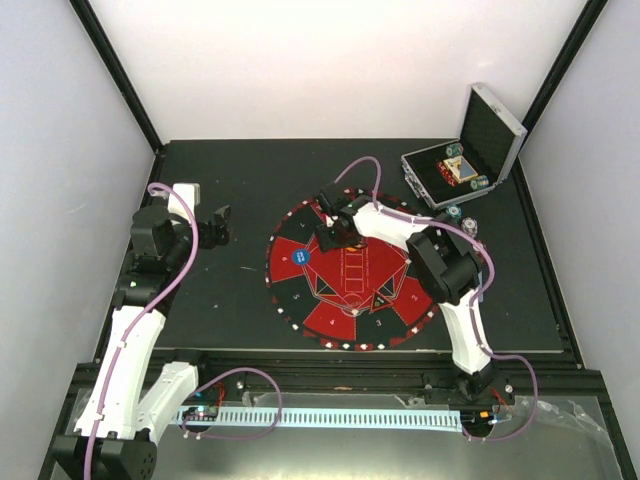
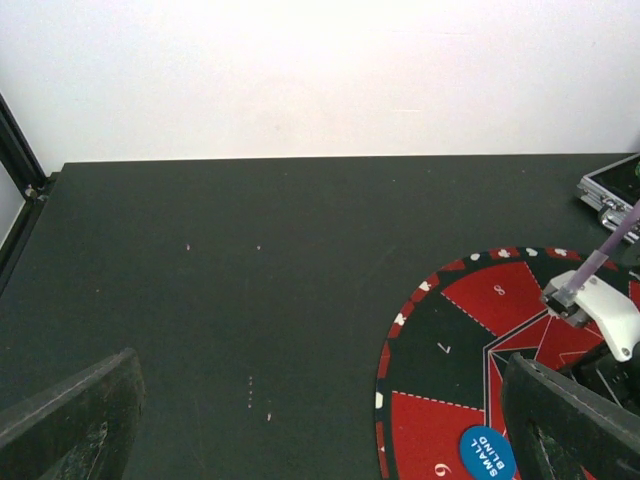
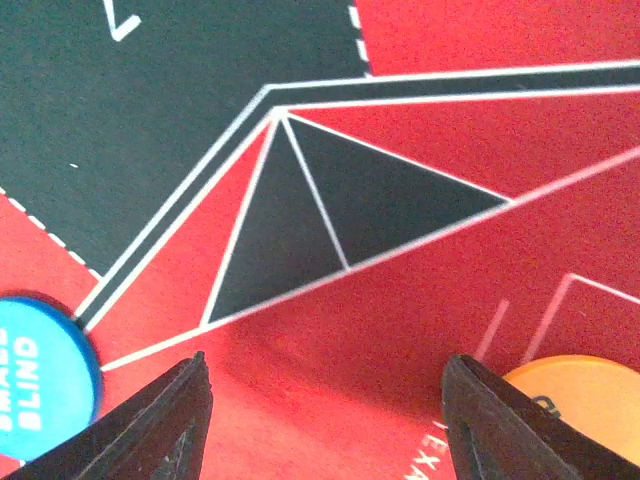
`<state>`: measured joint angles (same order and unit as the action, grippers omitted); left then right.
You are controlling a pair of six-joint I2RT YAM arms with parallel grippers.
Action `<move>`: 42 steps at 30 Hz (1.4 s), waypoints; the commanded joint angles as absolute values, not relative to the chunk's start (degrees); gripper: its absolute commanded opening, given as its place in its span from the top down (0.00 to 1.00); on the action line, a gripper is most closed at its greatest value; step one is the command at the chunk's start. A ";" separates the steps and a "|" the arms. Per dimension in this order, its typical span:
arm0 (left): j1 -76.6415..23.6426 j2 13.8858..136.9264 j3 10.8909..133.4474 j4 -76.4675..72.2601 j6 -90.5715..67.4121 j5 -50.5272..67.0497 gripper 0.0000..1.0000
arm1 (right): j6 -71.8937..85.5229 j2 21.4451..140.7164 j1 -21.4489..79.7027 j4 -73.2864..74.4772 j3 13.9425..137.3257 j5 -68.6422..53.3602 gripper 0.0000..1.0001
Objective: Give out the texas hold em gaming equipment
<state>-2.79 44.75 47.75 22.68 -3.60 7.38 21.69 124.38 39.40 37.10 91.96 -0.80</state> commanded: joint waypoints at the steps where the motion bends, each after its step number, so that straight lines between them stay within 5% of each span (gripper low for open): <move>1: -3.25 45.26 48.02 22.60 -4.22 8.09 0.01 | 22.86 122.28 37.00 38.07 85.95 1.35 0.35; 22: -3.43 45.53 47.97 22.59 -4.25 8.16 0.01 | 21.98 112.13 29.79 35.32 73.98 3.61 0.35; 30: -3.50 45.88 48.07 22.82 -4.22 7.91 0.01 | 24.48 98.72 30.87 36.57 67.00 6.10 0.34; 42: -3.60 46.04 47.99 22.68 -4.16 7.84 0.01 | 27.51 107.76 30.08 35.76 69.16 11.93 0.36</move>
